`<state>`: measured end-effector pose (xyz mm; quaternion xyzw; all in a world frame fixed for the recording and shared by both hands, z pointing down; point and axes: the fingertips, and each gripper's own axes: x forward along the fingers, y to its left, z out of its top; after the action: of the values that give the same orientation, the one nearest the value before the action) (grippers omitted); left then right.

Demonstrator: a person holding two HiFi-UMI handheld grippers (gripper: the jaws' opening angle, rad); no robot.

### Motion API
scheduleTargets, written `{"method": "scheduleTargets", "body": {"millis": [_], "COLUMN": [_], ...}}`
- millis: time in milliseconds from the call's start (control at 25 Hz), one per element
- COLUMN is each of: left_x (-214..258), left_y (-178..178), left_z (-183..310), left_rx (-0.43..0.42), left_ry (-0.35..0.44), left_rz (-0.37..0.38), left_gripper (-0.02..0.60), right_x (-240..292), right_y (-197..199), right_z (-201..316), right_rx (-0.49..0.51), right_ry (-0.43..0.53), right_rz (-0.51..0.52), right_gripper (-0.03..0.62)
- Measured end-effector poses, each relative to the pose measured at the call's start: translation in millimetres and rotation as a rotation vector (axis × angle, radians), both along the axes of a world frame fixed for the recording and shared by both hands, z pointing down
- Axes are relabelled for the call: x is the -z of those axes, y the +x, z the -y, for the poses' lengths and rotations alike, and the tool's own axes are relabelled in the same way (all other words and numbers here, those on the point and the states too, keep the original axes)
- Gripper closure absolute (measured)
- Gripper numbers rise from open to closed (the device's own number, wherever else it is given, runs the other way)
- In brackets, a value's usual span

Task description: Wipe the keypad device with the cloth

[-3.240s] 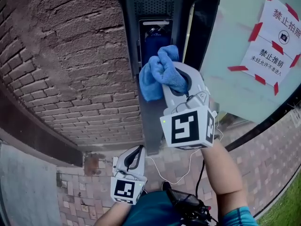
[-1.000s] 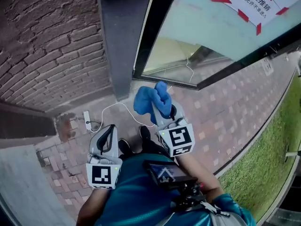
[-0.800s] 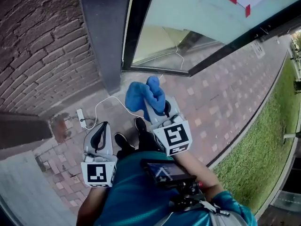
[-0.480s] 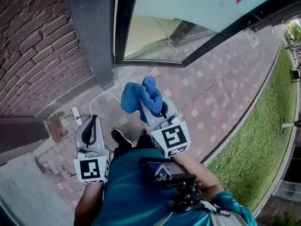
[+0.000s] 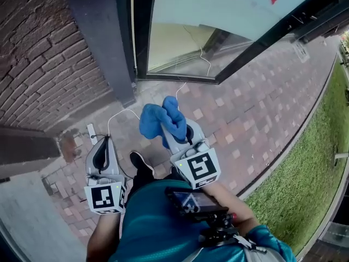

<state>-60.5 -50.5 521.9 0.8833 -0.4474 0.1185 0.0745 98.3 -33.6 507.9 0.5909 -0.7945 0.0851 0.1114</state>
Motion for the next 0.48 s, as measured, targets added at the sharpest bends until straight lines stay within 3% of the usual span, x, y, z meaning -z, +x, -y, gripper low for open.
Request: {"method": "scheduleTargets", "body": {"millis": [280, 480], "left_x": [-16.1, -18.7], "left_y": [53.9, 90.9], "left_z": [-79.3, -141.2], "left_rx": [0.053, 0.105], "left_ry": [-0.045, -0.047], "left_rz": [-0.011, 0.032], "left_gripper": [0.589, 0.589], "right_x": [-8.0, -21.2], "right_y": [55.9, 92.3], "right_z": [-73.9, -132.4], "right_rx": [0.030, 0.079], "right_ry": [0.004, -0.018], "right_rz": [0.046, 0.083], "right_gripper": [0.542, 0.542]}}
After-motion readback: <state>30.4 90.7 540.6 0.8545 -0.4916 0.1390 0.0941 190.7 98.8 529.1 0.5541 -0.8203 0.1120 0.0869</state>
